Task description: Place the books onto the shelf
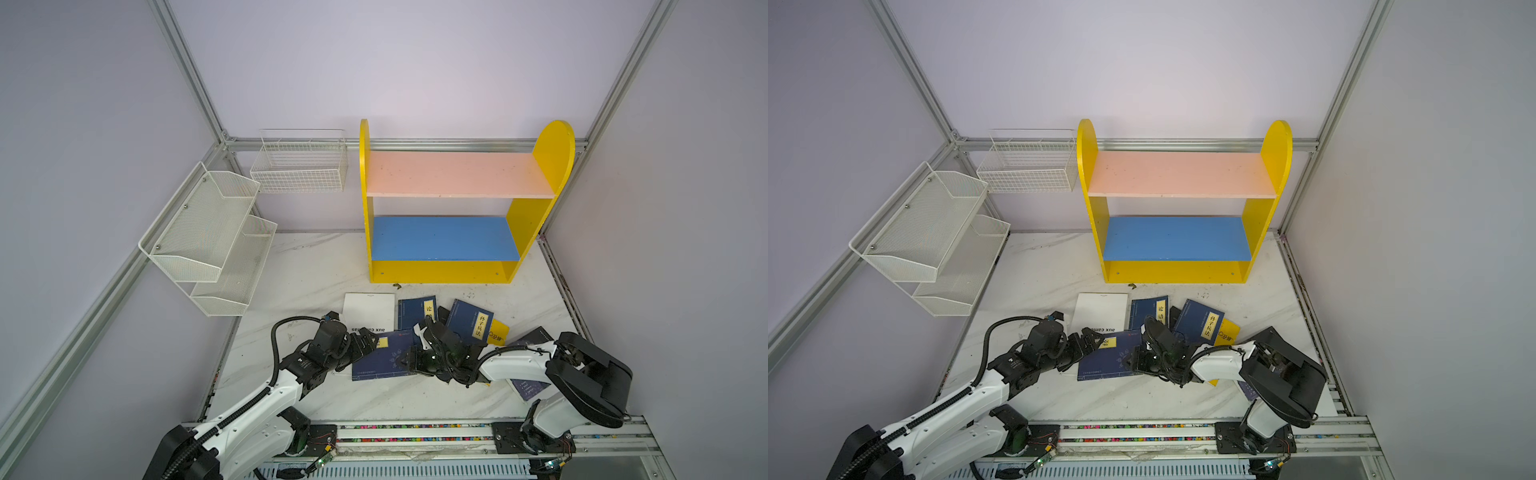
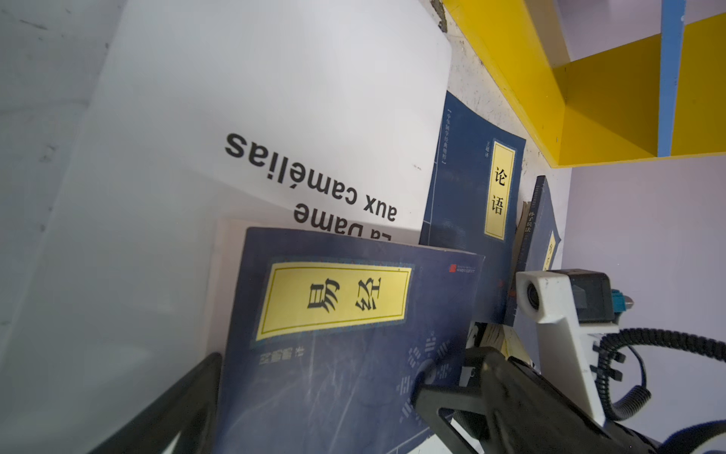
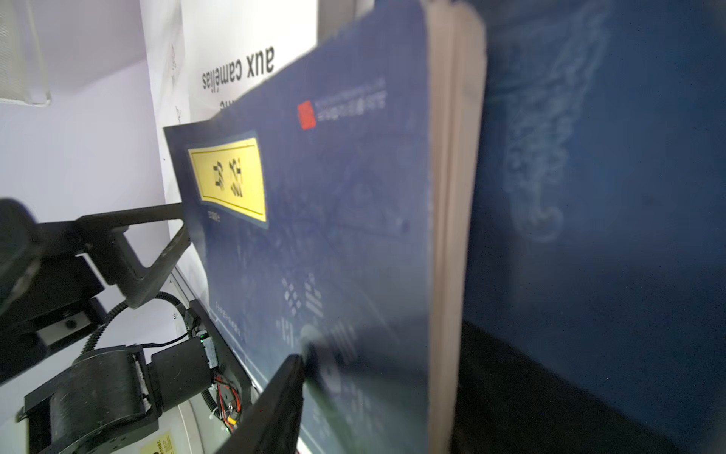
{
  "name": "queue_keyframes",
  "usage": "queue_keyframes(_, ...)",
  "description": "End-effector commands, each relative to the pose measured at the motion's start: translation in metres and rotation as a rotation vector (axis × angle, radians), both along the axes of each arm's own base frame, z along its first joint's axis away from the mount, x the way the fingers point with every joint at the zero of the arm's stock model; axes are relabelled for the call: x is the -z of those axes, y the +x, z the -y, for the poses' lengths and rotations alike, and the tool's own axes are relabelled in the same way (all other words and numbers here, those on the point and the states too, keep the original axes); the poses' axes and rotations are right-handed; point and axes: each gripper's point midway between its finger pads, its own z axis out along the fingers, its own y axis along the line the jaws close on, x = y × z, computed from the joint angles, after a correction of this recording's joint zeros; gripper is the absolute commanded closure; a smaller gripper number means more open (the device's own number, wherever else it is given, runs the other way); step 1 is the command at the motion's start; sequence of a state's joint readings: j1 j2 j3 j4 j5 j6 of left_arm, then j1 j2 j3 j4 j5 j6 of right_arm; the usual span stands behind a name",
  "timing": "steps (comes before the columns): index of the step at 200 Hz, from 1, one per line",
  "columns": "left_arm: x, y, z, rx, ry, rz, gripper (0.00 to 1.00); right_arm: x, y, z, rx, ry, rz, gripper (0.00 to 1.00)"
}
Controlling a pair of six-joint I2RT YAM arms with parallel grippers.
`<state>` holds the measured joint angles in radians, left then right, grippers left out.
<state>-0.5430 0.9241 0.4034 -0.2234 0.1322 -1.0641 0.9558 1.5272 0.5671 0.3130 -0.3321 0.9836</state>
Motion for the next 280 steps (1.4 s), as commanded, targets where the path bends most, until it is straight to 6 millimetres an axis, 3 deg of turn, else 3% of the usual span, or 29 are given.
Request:
queue_keyframes(1,0.01,-0.013,0.012,0.054,-0.066,-0.038,0.0,-0.046,0.002,-0.017,0.016,0.189,0.03,0.53)
queue_keyframes(33,0.0,-0.008,0.012,0.046,-0.074,-0.014,0.0,-0.06,0.009,-0.015,0.065,0.218,0.045,0.68)
queue_keyframes(59,-0.023,0.0,0.009,0.034,-0.056,0.041,0.0,-0.073,0.018,-0.011,0.13,0.235,0.053,0.82)
queue_keyframes(83,-0.055,0.005,-0.003,0.02,0.005,0.11,0.0,-0.107,0.03,0.0,0.203,0.26,0.106,0.92)
queue_keyframes(115,-0.1,0.004,-0.011,0.069,0.017,0.188,0.0,-0.158,0.053,0.028,0.27,0.3,0.216,0.92)
queue_keyframes(144,-0.142,0.005,0.018,0.247,-0.214,0.258,0.0,-0.191,0.07,0.055,0.276,0.324,0.27,0.92)
queue_keyframes(176,-0.193,0.011,0.047,0.38,-0.446,0.358,0.0,-0.221,0.072,0.053,0.192,0.379,0.327,0.92)
queue_keyframes(220,-0.22,0.038,0.063,0.433,-0.519,0.413,0.0,-0.236,0.074,0.045,0.112,0.404,0.373,0.92)
queue_keyframes(237,-0.226,0.049,0.069,0.45,-0.552,0.417,0.13,-0.236,0.077,0.046,0.11,0.404,0.374,0.92)
queue_keyframes(266,-0.234,0.058,0.076,0.486,-0.599,0.428,0.45,-0.23,0.087,0.053,0.137,0.409,0.387,0.91)
queue_keyframes(280,-0.235,0.061,0.077,0.489,-0.606,0.437,0.56,-0.224,0.096,0.058,0.167,0.428,0.376,0.91)
